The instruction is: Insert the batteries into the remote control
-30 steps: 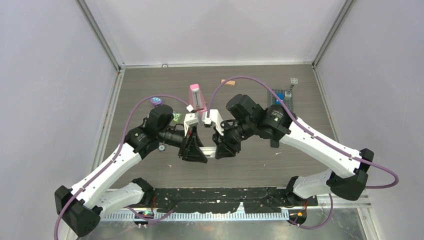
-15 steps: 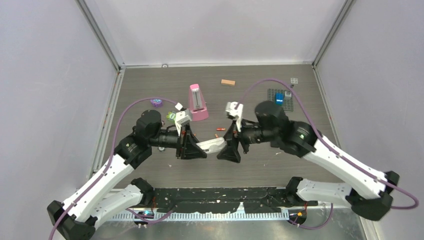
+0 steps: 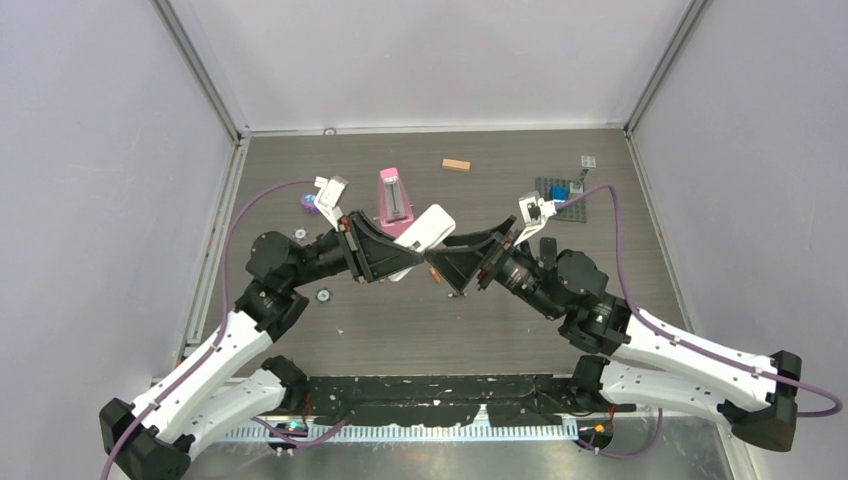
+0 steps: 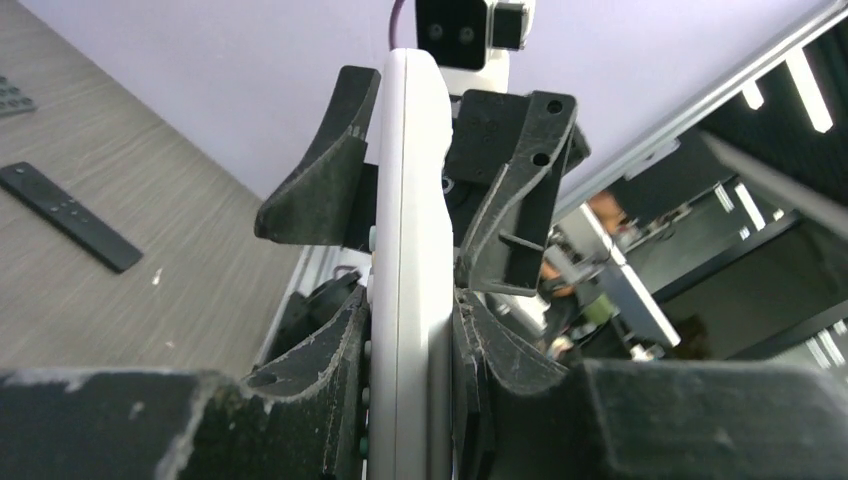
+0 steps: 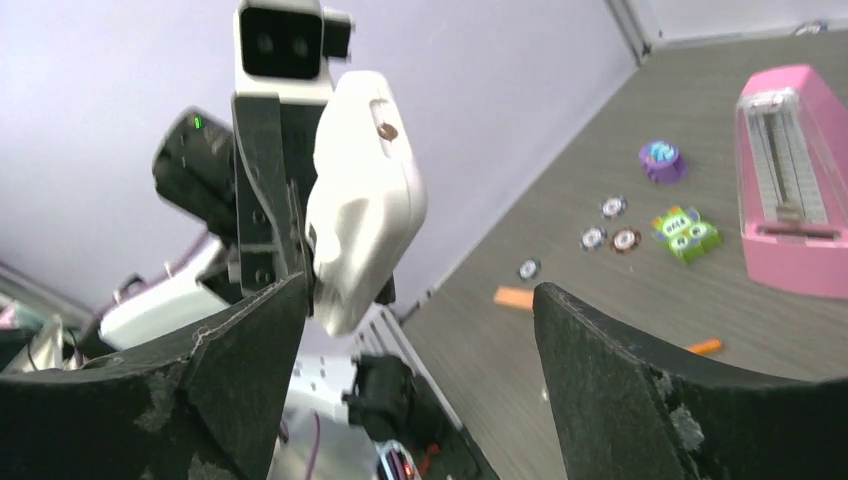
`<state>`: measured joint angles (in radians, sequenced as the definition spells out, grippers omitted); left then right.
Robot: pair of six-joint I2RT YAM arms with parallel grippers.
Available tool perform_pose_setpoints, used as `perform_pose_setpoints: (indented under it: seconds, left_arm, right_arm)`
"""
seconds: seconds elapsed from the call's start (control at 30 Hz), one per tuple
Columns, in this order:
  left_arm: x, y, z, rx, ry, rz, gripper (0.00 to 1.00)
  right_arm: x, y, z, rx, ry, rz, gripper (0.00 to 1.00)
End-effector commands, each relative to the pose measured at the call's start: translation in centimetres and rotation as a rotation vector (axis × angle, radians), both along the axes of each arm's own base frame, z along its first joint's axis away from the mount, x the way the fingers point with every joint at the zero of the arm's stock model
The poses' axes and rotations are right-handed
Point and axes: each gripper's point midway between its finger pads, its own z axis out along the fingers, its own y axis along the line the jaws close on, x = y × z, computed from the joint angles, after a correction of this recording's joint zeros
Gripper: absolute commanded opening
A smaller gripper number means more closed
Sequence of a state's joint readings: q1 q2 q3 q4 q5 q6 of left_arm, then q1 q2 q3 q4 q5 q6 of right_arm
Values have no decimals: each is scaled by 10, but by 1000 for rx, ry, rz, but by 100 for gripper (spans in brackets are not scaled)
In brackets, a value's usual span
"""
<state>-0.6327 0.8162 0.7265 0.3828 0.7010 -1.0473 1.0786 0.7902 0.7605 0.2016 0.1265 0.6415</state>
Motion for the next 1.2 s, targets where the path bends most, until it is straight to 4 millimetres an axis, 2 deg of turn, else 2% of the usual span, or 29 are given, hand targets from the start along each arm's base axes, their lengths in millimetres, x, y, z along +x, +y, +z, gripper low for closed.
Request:
perform_pose_setpoints:
  seconds: [0.0, 0.17, 0.3, 0.33, 0.37, 0.4, 0.47, 0.57, 0.6, 0.63, 0.67, 0.77, 0.87, 0.9, 0.97, 1.07, 1.17]
  left_arm:
    - [3, 8, 36, -173, 68, 25, 0]
    - [2, 9, 38, -202, 100, 14, 0]
    - [1, 9, 38, -199, 103, 12, 0]
    - [1, 9, 38, -198, 104, 11, 0]
    - [0, 9, 37, -195, 97, 10, 0]
    - [0, 8, 35, -185, 97, 6, 3]
    - [-3, 8, 32, -156, 75, -1, 17]
    - [-8, 9, 25, -73, 14, 6, 48]
    - [-9, 10, 22, -31, -14, 16, 55]
    - [-10, 12, 22, 15, -40, 34, 65]
    - [-10, 15, 17, 68, -56, 46, 72]
    - [-12, 21, 6, 201, -97, 61, 80]
    - [-20, 18, 7, 220, -134, -7, 81]
    - [-22, 16, 6, 221, -139, -38, 81]
    - [-25, 13, 3, 235, -139, -85, 77]
    - [-29, 11, 0, 251, -141, -125, 67]
    - [-33, 11, -1, 247, -147, -152, 57]
  right_arm:
    - [18, -7, 59, 267, -27, -103, 85]
    - [24, 3, 70, 349, -34, -98, 72]
    - [24, 10, 72, 357, -24, -79, 54]
    - [24, 10, 72, 359, -22, -76, 44]
    - [24, 9, 72, 363, -19, -76, 39]
    - [24, 9, 71, 362, -16, -79, 27]
    - [23, 8, 69, 350, -6, -75, 10]
    - [17, 9, 76, 308, -31, -47, 5]
    - [13, 14, 70, 258, -27, -18, 5]
    - [9, 14, 77, 245, -47, 12, 5]
    - [7, 17, 71, 206, -40, 30, 5]
    - [-9, 20, 74, 146, -81, 143, 5]
    - [-17, 22, 72, 103, -94, 211, 5]
    - [-26, 24, 75, 99, -109, 265, 5]
    - [-34, 28, 76, 84, -117, 333, 5]
    - [-47, 32, 78, 74, -129, 430, 5]
    - [-51, 36, 76, 43, -117, 474, 5]
